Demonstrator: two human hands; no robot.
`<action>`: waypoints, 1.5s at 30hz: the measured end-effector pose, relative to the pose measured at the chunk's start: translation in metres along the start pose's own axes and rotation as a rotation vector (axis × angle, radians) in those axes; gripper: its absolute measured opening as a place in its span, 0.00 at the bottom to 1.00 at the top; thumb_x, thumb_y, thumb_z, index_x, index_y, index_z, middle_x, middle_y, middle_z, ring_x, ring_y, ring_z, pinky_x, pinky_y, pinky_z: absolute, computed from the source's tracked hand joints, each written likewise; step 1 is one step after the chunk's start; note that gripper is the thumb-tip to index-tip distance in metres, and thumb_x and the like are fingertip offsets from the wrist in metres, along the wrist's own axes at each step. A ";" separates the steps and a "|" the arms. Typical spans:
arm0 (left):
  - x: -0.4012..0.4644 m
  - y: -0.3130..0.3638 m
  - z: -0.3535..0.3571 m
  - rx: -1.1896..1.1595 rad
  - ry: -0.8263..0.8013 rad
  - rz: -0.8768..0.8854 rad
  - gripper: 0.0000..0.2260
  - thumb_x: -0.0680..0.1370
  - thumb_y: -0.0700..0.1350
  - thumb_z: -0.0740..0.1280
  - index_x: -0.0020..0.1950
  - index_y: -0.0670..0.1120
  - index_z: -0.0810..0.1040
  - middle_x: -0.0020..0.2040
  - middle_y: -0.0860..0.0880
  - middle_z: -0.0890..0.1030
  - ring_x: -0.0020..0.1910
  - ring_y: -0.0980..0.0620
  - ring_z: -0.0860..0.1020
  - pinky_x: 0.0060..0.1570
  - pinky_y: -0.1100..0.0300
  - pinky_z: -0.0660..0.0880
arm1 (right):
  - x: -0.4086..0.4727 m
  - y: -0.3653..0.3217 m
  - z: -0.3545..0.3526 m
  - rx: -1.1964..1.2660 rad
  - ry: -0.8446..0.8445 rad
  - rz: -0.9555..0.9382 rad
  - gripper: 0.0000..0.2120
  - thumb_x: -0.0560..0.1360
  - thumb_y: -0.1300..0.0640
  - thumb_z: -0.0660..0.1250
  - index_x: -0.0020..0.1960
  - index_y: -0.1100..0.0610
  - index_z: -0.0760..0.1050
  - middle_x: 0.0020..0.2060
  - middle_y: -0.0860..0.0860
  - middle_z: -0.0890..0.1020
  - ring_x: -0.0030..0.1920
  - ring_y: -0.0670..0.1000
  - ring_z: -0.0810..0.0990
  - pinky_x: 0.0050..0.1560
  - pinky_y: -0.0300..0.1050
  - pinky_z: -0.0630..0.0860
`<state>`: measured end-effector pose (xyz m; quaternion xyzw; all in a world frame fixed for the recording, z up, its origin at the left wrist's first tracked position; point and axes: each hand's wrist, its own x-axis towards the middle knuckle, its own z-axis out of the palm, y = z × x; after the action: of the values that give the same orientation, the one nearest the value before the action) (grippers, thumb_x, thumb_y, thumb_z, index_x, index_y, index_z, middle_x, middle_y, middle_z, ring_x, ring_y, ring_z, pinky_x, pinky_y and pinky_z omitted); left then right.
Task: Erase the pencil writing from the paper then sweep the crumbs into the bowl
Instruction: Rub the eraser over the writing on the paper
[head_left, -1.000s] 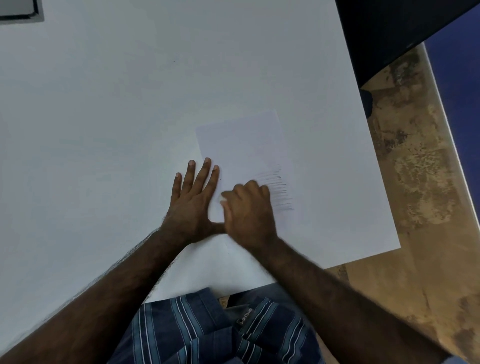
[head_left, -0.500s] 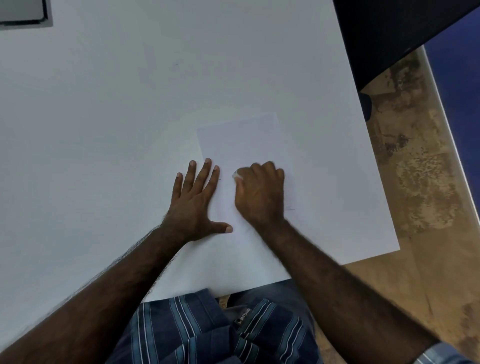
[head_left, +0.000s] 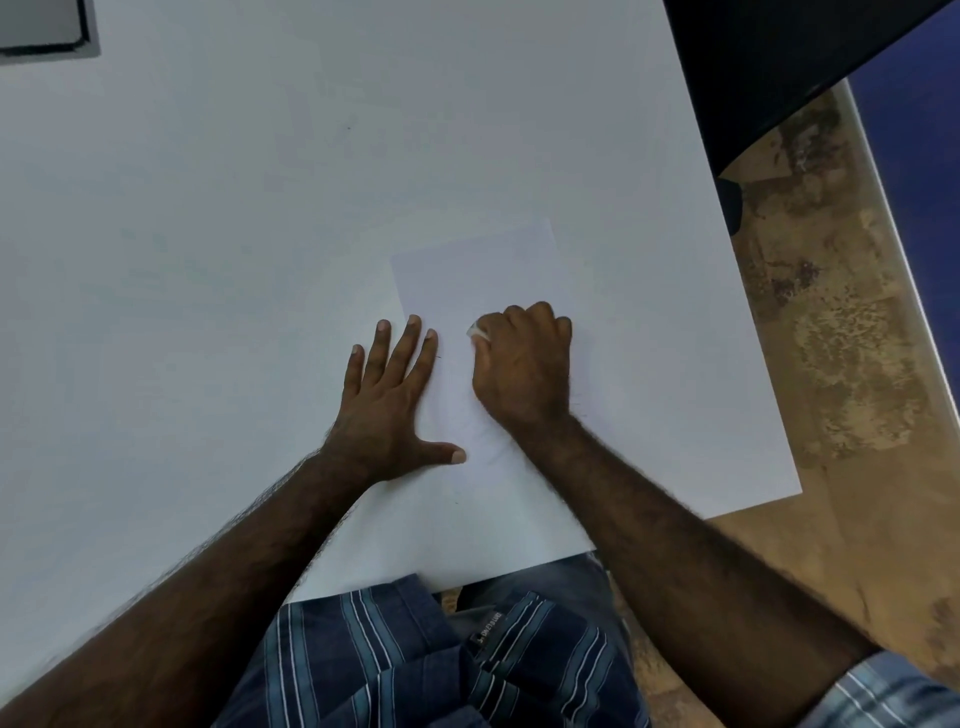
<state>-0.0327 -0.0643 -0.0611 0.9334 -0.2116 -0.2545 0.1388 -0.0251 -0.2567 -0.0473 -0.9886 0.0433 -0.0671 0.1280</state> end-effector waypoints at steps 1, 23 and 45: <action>0.000 0.000 0.000 0.002 -0.003 -0.001 0.63 0.62 0.83 0.62 0.83 0.53 0.35 0.82 0.53 0.30 0.79 0.47 0.27 0.78 0.40 0.36 | -0.007 -0.005 -0.001 0.019 -0.008 -0.001 0.06 0.79 0.55 0.68 0.48 0.55 0.83 0.40 0.51 0.83 0.45 0.57 0.76 0.47 0.53 0.64; 0.000 0.004 -0.004 0.012 -0.039 -0.027 0.63 0.63 0.82 0.64 0.82 0.53 0.32 0.81 0.53 0.28 0.78 0.47 0.26 0.78 0.39 0.36 | -0.054 0.010 -0.004 0.060 -0.085 -0.204 0.06 0.80 0.55 0.66 0.51 0.52 0.83 0.43 0.50 0.81 0.47 0.57 0.76 0.48 0.54 0.68; -0.007 0.005 -0.009 0.039 0.011 -0.010 0.63 0.63 0.81 0.64 0.83 0.52 0.35 0.82 0.52 0.31 0.80 0.47 0.29 0.79 0.41 0.38 | -0.031 0.027 -0.009 0.185 -0.035 0.170 0.01 0.78 0.55 0.71 0.49 0.51 0.82 0.43 0.46 0.83 0.47 0.54 0.77 0.47 0.52 0.71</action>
<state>-0.0352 -0.0640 -0.0489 0.9384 -0.2109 -0.2458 0.1207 -0.0594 -0.2817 -0.0493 -0.9663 0.1181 -0.0428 0.2248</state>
